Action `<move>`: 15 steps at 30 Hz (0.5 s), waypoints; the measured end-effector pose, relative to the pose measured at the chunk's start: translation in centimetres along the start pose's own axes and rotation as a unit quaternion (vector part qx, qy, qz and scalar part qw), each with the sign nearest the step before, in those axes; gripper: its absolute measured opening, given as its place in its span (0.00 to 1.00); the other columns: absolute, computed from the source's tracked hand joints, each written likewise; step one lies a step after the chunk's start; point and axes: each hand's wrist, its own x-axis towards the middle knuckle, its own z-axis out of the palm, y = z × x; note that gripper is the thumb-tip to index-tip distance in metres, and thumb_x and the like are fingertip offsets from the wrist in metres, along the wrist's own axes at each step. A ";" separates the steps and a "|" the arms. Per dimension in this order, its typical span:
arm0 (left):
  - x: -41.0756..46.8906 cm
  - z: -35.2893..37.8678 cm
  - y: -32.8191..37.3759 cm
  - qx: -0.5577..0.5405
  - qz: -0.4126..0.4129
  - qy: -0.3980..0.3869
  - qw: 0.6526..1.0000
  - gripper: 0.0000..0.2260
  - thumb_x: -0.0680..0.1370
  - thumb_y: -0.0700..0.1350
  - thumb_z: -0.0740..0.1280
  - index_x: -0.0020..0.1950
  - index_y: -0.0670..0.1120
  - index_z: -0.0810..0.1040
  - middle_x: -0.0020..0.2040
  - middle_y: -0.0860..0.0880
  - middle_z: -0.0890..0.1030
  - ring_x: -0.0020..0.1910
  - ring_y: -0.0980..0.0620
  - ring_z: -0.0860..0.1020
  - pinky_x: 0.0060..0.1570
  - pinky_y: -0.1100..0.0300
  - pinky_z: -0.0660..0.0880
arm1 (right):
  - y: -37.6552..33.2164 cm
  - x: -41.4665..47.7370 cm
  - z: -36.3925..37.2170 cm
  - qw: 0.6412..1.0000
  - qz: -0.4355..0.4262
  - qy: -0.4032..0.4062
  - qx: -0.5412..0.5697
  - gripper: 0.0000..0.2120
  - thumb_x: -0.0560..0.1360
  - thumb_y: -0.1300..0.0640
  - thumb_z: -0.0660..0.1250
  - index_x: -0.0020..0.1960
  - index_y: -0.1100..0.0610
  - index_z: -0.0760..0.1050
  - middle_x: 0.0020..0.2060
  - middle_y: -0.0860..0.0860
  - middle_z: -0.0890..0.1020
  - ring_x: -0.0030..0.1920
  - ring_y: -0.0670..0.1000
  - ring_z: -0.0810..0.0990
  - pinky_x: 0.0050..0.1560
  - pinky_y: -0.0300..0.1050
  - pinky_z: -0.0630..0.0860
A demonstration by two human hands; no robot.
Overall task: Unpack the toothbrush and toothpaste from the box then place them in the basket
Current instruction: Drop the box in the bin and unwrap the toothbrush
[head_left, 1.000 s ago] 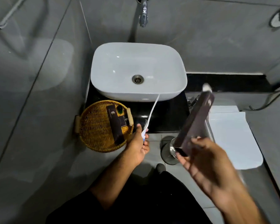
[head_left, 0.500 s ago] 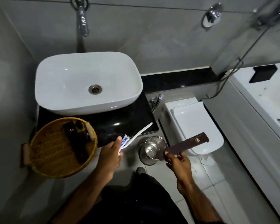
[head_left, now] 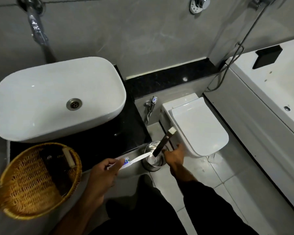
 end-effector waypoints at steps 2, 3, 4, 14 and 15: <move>0.0 -0.1 0.9 0.084 0.017 -0.029 0.996 0.07 0.74 0.48 0.74 0.44 0.45 0.83 0.31 0.50 0.77 0.27 0.56 0.70 0.22 0.65 0.65 | -0.4 -1.2 -0.6 0.999 -0.034 -0.002 0.039 0.23 0.74 0.59 0.77 0.67 0.55 0.75 0.68 0.59 0.79 0.65 0.59 0.79 0.66 0.51 0.76; 0.1 -0.1 1.4 0.119 0.023 -0.049 0.991 0.06 0.74 0.48 0.74 0.44 0.46 0.84 0.32 0.50 0.79 0.28 0.56 0.72 0.23 0.66 0.67 | -0.9 -1.9 -1.1 0.997 -0.044 -0.020 0.068 0.14 0.75 0.60 0.76 0.58 0.51 0.79 0.63 0.58 0.83 0.60 0.57 0.82 0.60 0.50 0.78; 0.3 -0.1 1.8 0.156 0.026 -0.072 0.985 0.05 0.74 0.47 0.75 0.44 0.46 0.84 0.33 0.49 0.80 0.30 0.56 0.74 0.25 0.66 0.68 | -1.5 -2.6 -1.4 0.992 -0.050 -0.059 0.095 0.08 0.76 0.60 0.74 0.51 0.49 0.82 0.57 0.56 0.86 0.55 0.57 0.84 0.57 0.51 0.80; 1.2 -0.2 3.8 0.219 0.041 -0.159 0.962 0.04 0.75 0.42 0.72 0.41 0.43 0.82 0.29 0.50 0.80 0.25 0.58 0.75 0.24 0.64 0.71 | -6.2 -11.8 -1.8 0.844 -0.226 -0.444 -0.200 0.19 0.84 0.39 0.55 0.64 0.49 0.77 0.56 0.54 0.85 0.47 0.50 0.85 0.50 0.47 0.79; 1.1 -0.5 3.7 0.207 0.039 -0.145 0.967 0.04 0.76 0.42 0.72 0.43 0.43 0.82 0.30 0.49 0.81 0.25 0.57 0.75 0.24 0.64 0.71 | -6.5 -12.2 -1.5 0.844 -0.232 -0.442 -0.197 0.19 0.86 0.41 0.54 0.64 0.50 0.77 0.56 0.55 0.85 0.46 0.52 0.85 0.50 0.48 0.79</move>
